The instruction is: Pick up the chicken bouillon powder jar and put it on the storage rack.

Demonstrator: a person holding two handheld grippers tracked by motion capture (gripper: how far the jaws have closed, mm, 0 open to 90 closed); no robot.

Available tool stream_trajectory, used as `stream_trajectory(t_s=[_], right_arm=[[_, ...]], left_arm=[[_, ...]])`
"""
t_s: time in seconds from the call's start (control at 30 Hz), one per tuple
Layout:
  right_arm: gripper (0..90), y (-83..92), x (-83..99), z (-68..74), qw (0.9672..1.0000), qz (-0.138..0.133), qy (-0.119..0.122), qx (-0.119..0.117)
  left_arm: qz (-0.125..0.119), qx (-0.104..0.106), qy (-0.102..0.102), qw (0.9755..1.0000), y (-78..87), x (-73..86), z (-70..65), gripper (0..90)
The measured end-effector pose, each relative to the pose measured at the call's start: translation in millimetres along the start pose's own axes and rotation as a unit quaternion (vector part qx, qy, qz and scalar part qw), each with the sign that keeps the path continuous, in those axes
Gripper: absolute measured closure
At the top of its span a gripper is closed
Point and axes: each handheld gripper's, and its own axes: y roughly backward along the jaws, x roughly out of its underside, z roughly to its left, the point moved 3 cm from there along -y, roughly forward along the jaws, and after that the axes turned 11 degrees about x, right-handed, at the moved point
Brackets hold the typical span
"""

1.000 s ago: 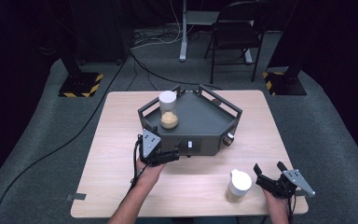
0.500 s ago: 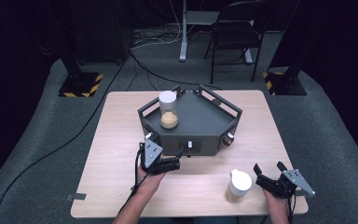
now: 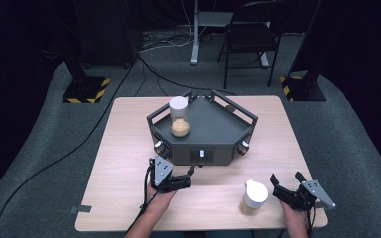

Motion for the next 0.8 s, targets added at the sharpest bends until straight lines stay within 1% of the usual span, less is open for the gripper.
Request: stream_trajectory(t_s=[0.17,0.3,0.37,0.4,0.47,0.63,0.8], right_arm=[[0.0,0.0,-0.1,0.2,1.0,0.0,-0.001,0.001],[0.0,0.0,0.0,0.4,1.0,0.0,-0.001,0.002],[0.0,0.1,0.0,0.5,1.0,0.0,-0.001,0.002],[0.0,0.1,0.0,0.5,1.0,0.0,-0.001,0.002],[0.0,0.0,-0.1,0.5,1.0,0.0,0.0,0.002],[0.0,0.1,0.1,0.4,1.0,0.0,-0.003,0.003],[0.0,0.2,0.3,0.6,1.0,-0.001,-0.002,0.003]], left_arm=[[0.0,0.001,0.008,1.0,3.5,8.2,1.8,2.4],[0.004,-0.008,0.011,0.9999,7.9,15.7,2.8,2.3],[0.005,-0.011,0.017,0.9998,10.7,20.2,4.4,2.3],[0.005,-0.011,0.017,0.9998,10.7,20.2,4.4,2.3],[0.013,-0.02,0.028,0.9993,13.1,24.6,6.2,2.4],[0.022,-0.032,0.037,0.9985,18.0,31.3,11.4,2.4],[0.033,-0.041,0.035,0.998,23.2,36.6,15.2,2.4]])
